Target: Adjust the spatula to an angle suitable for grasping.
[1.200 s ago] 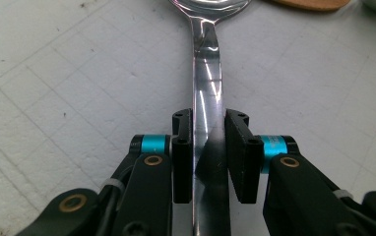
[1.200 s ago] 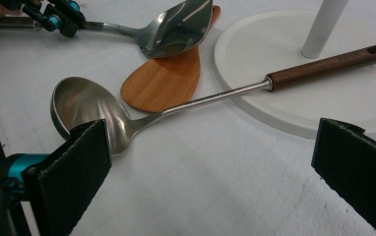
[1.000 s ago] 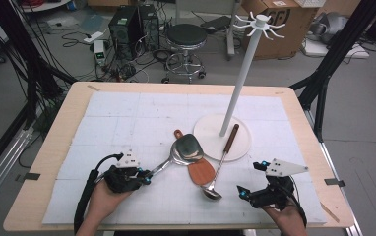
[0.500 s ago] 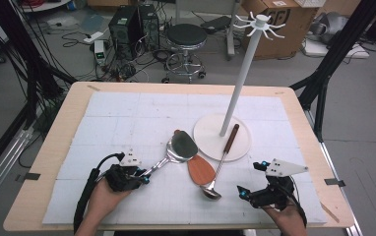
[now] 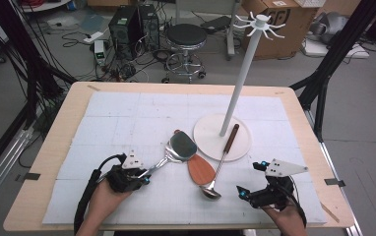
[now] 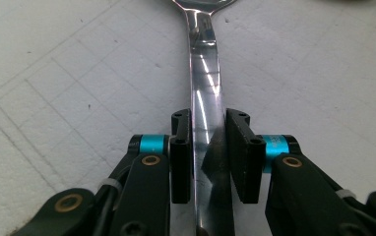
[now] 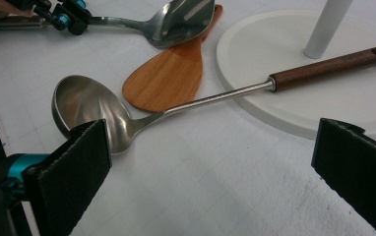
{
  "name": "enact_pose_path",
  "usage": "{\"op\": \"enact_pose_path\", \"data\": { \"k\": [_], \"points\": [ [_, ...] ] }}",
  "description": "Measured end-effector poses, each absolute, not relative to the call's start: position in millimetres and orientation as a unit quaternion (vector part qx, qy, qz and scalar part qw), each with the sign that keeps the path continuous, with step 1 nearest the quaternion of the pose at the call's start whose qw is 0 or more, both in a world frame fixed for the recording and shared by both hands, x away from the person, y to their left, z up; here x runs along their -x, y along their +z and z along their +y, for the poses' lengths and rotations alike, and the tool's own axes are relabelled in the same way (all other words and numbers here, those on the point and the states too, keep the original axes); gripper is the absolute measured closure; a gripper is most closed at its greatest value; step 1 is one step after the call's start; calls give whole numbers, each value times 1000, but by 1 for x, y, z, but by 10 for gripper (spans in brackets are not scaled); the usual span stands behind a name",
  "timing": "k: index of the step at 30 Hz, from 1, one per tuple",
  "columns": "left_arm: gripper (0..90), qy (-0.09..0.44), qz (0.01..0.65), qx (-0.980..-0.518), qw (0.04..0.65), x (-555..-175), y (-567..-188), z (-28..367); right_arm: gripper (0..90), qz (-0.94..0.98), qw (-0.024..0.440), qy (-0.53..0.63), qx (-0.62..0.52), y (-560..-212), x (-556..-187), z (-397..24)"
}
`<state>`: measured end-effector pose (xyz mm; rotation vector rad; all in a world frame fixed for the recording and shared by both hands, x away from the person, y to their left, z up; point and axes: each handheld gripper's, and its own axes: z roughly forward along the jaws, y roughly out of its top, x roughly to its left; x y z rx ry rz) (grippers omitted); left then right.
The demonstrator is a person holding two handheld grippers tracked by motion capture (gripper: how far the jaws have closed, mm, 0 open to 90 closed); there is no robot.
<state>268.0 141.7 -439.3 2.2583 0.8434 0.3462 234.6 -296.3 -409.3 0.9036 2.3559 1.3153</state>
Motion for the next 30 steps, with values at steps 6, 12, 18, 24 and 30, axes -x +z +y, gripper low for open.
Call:
{"op": "enact_pose_path", "data": {
  "k": [6, 12, 18, 24, 30],
  "points": [
    [665, 148, 326, -870, 340, -267, -440, 139, 5, 819, 146, 457, -315, -410, -235, -296],
    [654, 152, 326, -869, 338, -268, -440, 136, 5, 820, 144, 457, -314, -410, -235, -295],
    [693, 151, 327, -871, 335, -270, -439, 132, 5, 821, 143, 456, -312, -411, -236, -293],
    [738, 155, 328, -871, 332, -270, -438, 130, 5, 820, 144, 458, -312, -411, -236, -294],
    [739, 165, 322, -871, 331, -269, -439, 129, 5, 817, 144, 460, -316, -410, -235, -297]
  ]
}}
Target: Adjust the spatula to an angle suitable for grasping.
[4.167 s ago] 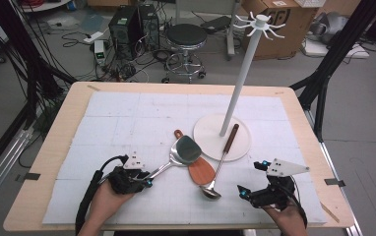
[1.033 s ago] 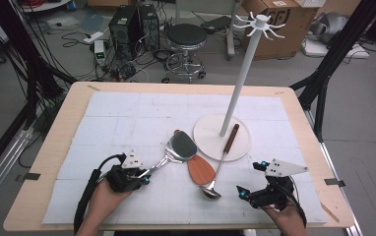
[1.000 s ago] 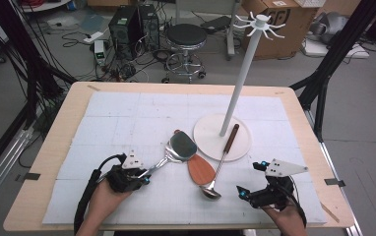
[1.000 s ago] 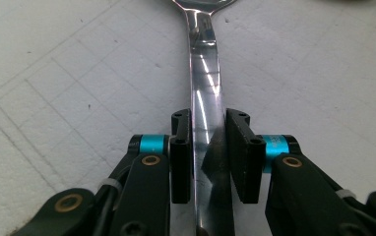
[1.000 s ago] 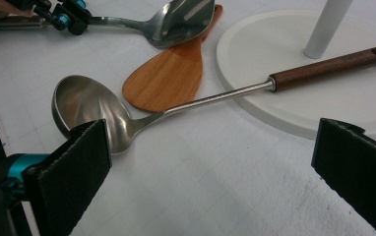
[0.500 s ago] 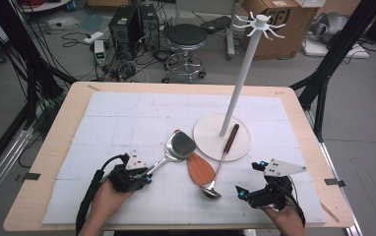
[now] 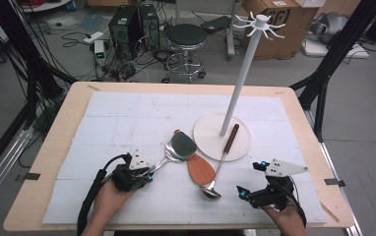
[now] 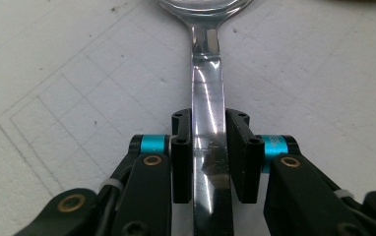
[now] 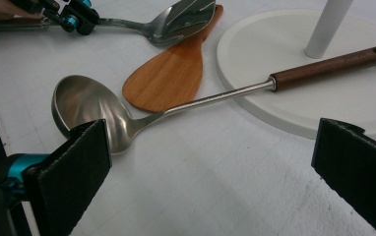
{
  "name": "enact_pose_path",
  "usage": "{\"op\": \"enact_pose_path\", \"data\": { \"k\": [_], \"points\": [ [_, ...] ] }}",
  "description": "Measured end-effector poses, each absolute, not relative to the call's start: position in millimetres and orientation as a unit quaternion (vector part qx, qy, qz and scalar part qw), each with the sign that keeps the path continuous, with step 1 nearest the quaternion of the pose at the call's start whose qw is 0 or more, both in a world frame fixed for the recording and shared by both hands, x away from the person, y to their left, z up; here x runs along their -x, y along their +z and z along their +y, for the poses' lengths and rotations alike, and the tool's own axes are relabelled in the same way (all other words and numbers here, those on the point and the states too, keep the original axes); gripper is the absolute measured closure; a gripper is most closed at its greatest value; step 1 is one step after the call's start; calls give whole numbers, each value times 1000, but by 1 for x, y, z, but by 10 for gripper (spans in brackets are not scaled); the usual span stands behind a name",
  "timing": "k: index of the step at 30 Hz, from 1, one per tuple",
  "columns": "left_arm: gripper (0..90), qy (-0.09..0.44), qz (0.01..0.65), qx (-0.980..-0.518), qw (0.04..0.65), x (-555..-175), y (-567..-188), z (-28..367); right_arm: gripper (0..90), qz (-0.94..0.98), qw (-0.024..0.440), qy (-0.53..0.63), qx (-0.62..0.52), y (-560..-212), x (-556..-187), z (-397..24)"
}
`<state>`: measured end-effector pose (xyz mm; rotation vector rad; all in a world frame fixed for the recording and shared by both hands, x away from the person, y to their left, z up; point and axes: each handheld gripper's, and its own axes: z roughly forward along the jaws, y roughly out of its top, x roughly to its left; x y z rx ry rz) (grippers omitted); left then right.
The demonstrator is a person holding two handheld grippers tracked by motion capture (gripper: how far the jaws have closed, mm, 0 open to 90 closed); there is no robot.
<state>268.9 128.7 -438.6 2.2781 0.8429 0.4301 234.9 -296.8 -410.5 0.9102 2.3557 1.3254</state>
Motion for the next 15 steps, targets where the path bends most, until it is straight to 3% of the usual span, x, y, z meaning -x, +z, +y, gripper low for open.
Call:
{"op": "enact_pose_path", "data": {
  "k": [15],
  "points": [
    [739, 154, 327, -870, 336, -271, -439, 131, 5, 817, 144, 460, -315, -411, -235, -297]
  ]
}}
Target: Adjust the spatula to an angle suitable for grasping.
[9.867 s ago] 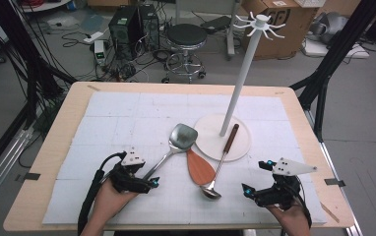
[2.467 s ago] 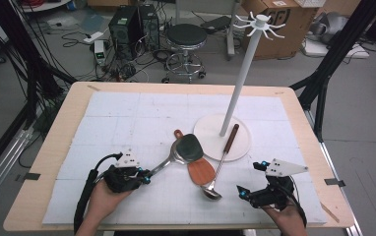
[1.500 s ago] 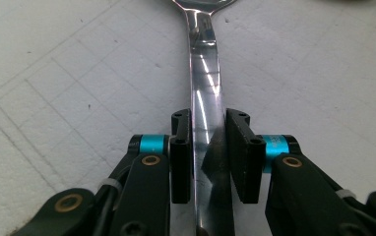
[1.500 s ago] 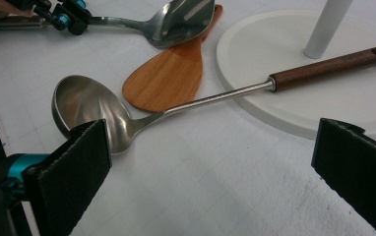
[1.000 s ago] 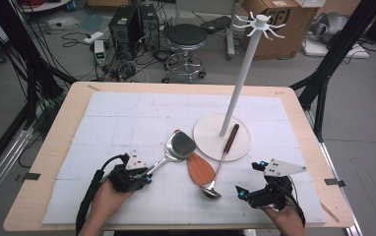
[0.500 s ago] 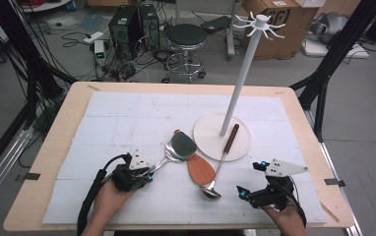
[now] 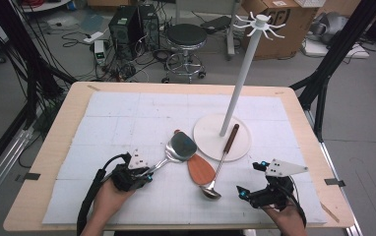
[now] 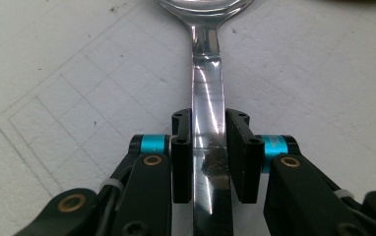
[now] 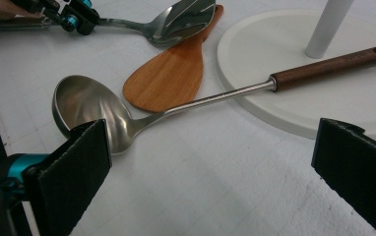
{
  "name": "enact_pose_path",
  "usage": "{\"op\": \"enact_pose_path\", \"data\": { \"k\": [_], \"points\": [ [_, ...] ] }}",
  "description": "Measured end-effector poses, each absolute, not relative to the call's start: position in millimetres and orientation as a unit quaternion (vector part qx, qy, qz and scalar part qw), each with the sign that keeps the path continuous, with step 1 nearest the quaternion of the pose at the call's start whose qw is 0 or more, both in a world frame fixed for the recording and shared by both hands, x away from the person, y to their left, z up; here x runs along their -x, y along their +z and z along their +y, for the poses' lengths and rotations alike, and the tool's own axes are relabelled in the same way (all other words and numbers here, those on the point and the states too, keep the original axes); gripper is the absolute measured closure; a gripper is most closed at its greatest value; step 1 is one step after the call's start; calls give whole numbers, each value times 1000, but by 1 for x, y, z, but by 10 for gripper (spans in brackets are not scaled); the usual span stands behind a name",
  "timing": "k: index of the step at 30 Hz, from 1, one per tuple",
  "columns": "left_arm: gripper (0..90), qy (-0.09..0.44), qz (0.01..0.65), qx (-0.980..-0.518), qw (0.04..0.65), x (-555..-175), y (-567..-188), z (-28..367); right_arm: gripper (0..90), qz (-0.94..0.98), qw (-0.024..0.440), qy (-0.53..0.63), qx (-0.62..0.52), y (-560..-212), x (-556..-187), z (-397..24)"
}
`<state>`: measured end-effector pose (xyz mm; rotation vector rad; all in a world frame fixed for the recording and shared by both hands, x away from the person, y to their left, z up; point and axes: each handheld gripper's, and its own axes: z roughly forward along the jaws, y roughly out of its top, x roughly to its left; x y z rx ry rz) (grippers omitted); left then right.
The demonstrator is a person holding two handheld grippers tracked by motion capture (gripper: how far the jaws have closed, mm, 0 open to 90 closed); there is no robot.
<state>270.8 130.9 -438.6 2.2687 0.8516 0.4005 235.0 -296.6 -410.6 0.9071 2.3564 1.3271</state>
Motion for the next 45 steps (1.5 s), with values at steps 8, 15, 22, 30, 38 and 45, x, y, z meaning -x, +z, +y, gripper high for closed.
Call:
{"op": "enact_pose_path", "data": {
  "k": [8, 15, 22, 30, 38, 45],
  "points": [
    [716, 150, 336, -865, 340, -275, -440, 130, 5, 819, 144, 459, -313, -411, -236, -295],
    [706, 149, 338, -864, 342, -278, -440, 127, 5, 820, 142, 458, -313, -412, -236, -294],
    [739, 158, 329, -870, 330, -277, -438, 123, 5, 820, 142, 458, -312, -412, -236, -293],
    [740, 154, 324, -870, 337, -275, -436, 123, 5, 818, 144, 459, -314, -412, -236, -296],
    [794, 155, 326, -862, 356, -277, -424, 129, 5, 820, 143, 458, -313, -412, -236, -295],
    [740, 122, 315, -878, 340, -278, -435, 120, 5, 821, 144, 457, -311, -412, -236, -294]
  ]
}}
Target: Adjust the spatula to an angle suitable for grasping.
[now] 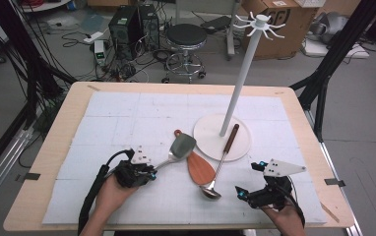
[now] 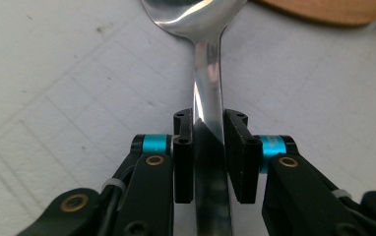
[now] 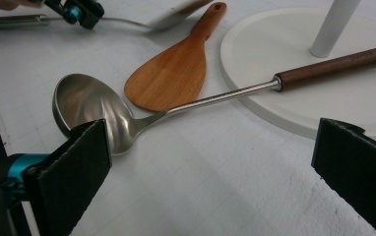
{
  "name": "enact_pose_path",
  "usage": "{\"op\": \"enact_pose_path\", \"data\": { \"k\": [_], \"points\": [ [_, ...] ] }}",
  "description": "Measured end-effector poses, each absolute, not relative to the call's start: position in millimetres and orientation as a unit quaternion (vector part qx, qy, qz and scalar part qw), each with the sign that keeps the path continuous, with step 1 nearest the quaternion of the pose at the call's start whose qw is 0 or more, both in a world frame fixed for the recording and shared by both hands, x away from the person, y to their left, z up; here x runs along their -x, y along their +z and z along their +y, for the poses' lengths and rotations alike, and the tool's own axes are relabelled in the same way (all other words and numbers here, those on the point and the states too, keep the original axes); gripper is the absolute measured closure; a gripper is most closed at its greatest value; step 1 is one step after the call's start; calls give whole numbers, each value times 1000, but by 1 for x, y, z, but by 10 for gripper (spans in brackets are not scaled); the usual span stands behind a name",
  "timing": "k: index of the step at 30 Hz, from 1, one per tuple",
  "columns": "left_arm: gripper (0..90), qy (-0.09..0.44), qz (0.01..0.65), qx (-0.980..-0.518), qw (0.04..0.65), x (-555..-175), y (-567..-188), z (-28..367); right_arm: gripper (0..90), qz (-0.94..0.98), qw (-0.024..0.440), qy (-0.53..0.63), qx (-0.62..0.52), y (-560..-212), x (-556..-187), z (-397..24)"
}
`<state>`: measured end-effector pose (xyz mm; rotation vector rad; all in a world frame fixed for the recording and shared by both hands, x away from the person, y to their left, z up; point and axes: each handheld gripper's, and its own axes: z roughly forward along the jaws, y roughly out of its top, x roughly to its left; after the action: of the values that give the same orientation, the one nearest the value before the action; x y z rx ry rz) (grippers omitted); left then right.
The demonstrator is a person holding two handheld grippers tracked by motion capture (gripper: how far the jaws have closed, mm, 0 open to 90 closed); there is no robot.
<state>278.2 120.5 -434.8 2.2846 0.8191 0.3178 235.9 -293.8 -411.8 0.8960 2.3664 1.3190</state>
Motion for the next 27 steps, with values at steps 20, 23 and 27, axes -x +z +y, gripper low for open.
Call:
{"op": "enact_pose_path", "data": {
  "k": [20, 23, 27],
  "points": [
    [677, 96, 314, -877, 351, -262, -438, 148, 5, 821, 143, 456, -311, -412, -236, -293],
    [685, 102, 313, -877, 351, -261, -439, 148, 5, 822, 144, 456, -309, -412, -236, -292],
    [732, 99, 310, -881, 344, -263, -437, 147, 5, 821, 143, 456, -311, -412, -235, -291]
  ]
}}
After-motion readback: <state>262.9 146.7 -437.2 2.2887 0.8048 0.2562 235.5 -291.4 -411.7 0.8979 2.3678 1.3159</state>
